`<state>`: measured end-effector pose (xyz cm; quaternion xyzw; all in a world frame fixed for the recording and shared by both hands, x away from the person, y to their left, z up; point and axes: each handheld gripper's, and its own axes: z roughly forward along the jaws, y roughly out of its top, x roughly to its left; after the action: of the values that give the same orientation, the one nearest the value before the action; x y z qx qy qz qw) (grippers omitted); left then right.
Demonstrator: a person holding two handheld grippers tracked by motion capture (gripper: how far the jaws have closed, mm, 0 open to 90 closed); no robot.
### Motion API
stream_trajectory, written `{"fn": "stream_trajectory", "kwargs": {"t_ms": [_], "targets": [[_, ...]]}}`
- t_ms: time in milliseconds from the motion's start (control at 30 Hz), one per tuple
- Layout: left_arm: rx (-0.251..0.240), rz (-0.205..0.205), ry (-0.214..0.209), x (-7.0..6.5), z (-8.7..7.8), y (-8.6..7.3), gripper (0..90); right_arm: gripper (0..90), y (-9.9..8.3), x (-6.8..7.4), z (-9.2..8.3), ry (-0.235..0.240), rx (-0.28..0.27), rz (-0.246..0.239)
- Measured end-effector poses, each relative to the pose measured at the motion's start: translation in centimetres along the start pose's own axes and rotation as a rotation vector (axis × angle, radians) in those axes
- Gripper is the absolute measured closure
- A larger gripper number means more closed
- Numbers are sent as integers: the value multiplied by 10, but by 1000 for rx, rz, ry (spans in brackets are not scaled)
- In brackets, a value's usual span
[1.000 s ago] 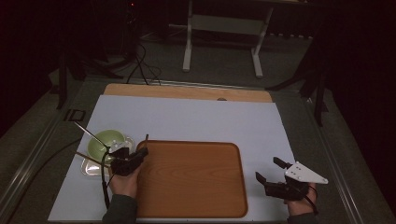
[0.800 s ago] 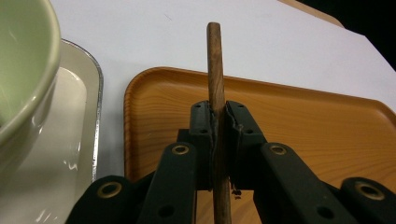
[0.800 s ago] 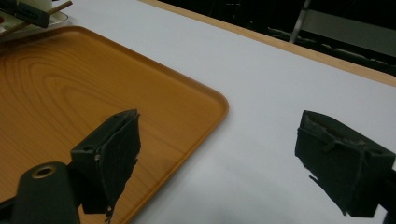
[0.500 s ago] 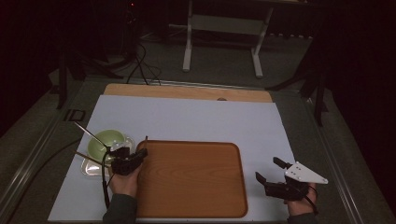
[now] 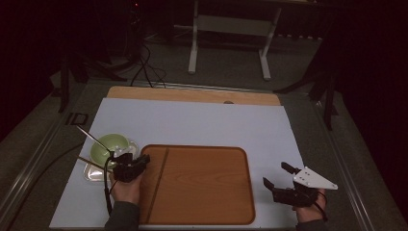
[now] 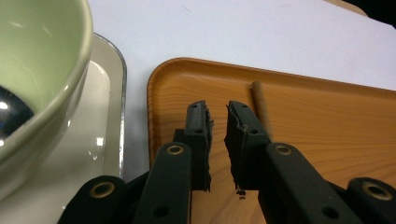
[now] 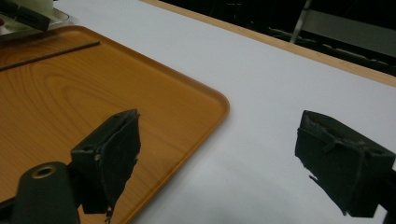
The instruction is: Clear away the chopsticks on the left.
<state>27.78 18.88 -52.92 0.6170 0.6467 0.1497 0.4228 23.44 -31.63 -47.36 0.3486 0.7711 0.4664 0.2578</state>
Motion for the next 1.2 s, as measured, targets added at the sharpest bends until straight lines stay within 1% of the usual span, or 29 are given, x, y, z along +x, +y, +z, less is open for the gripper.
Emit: {"fn": "stream_trajectory", "kwargs": {"t_ms": [133,333,533,667,867,933,967,1100,1200], "targets": [[-12,0,-4,1,-4,-2,781,139,0,0,0,0,-1,0],[-52,-1,-12,3,-17,1,742,139,0,0,0,0,1,-2],[-96,10,-15,5,-33,6,691,139,0,0,0,0,0,0],[-132,10,-14,7,-46,9,655,139,0,0,0,0,0,0],[-188,24,2,11,-66,14,619,139,0,0,0,-2,-2,0],[-210,30,20,12,-73,16,609,139,0,0,0,-2,-1,0],[-215,31,22,14,-75,16,602,139,0,0,0,-2,0,-1],[-245,18,46,20,-85,20,585,139,0,0,0,0,-1,-1],[-256,-5,61,28,-90,21,571,139,0,0,0,-1,-1,0]]}}
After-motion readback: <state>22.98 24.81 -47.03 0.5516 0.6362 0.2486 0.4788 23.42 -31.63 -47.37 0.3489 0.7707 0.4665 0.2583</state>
